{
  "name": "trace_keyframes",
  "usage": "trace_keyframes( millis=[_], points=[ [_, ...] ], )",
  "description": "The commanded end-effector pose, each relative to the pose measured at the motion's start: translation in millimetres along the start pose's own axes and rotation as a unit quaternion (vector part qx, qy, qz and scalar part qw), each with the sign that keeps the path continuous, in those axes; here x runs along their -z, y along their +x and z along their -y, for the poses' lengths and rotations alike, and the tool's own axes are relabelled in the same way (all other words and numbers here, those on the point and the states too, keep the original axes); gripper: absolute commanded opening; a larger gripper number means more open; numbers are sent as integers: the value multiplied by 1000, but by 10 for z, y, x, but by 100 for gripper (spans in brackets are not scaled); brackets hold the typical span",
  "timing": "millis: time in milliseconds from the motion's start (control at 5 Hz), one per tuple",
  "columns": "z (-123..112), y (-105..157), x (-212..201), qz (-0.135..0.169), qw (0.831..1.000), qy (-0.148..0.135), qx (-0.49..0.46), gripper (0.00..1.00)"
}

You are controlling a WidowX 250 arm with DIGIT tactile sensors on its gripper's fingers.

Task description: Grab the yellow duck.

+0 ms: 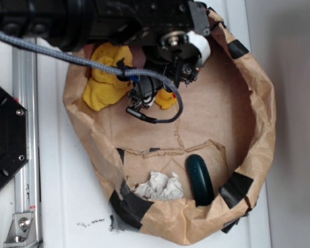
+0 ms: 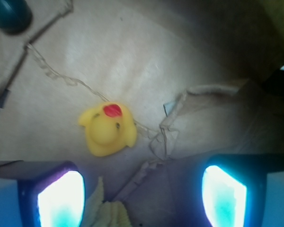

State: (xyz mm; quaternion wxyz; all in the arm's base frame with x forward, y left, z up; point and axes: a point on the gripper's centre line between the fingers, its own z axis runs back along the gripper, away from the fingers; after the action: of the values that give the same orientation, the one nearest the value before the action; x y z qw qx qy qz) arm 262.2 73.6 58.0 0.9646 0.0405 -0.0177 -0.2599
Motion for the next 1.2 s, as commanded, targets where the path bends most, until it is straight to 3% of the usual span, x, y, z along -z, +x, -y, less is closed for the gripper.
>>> trace_keyframes(
  millis=[0, 400, 1000],
  points=[
    [-15, 89, 3, 21, 1000, 13, 14, 100],
    [-64, 93, 42, 15, 1000, 3, 12, 100],
    [-258, 16, -205, 47, 999, 17, -11, 100]
  ],
)
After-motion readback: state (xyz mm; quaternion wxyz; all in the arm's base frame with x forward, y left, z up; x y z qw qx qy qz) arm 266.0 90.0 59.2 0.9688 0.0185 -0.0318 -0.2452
